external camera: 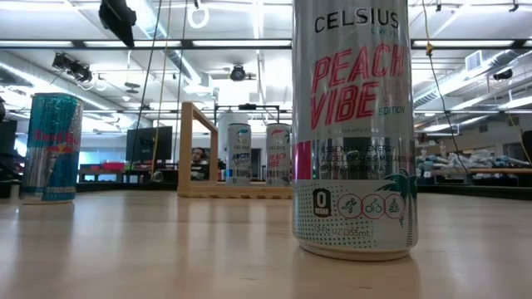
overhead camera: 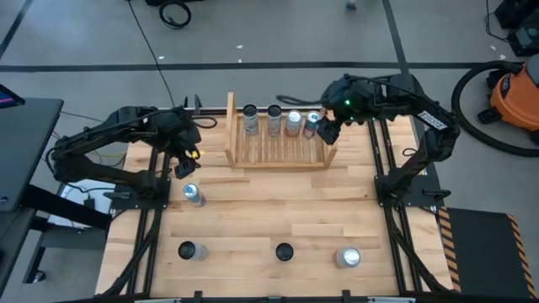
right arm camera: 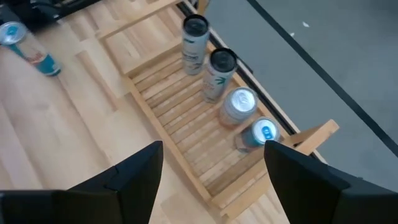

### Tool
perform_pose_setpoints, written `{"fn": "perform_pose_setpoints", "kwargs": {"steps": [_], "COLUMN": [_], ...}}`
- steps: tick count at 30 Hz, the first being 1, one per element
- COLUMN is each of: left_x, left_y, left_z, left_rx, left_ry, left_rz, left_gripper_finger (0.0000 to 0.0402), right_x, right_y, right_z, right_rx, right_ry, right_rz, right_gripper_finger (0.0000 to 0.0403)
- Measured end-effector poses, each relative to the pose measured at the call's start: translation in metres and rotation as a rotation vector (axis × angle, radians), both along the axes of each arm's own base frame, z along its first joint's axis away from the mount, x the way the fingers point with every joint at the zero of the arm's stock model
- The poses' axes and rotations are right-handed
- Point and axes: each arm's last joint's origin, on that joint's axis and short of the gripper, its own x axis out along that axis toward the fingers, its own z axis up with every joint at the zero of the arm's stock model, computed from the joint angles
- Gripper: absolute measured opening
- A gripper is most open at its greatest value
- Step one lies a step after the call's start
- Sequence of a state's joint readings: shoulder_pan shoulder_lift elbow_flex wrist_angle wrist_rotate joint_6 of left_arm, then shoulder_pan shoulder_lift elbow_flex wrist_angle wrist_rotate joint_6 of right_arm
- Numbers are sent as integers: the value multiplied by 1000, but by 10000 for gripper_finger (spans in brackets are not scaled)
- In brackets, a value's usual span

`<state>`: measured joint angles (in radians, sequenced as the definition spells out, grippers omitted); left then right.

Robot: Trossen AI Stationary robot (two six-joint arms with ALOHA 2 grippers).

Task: Place canned beverage on shelf
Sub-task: Put the blue soda can into the shelf

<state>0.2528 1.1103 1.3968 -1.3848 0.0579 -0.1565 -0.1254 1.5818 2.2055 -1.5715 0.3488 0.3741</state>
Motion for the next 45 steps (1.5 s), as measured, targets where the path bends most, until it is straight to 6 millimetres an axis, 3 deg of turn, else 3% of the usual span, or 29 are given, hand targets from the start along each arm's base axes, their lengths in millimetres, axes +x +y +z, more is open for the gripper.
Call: {"fn": "perform_pose_setpoints", "kwargs": {"steps": [11,24,33,45], "left_x": [5,2,7,10], "left_y": [-24,-47,-54,-55], "left_z": [-5,-71,-113,-135], "left_rx": [-71,-95,-151,-165], "left_ry": [23,299,332,314], "left_rz": [79,198,172,165], "left_gripper_finger": [311,311,311,311], "right_x": [3,3,11,17], "right_y": [16,18,18,17], "right_z": [-1,-1,-16,-28], "right_rx": [0,-3,1,1], "right_ry": [2,4,74,123], "right_rz": [67,77,83,81], "right_gripper_finger": [288,288,288,288]}}
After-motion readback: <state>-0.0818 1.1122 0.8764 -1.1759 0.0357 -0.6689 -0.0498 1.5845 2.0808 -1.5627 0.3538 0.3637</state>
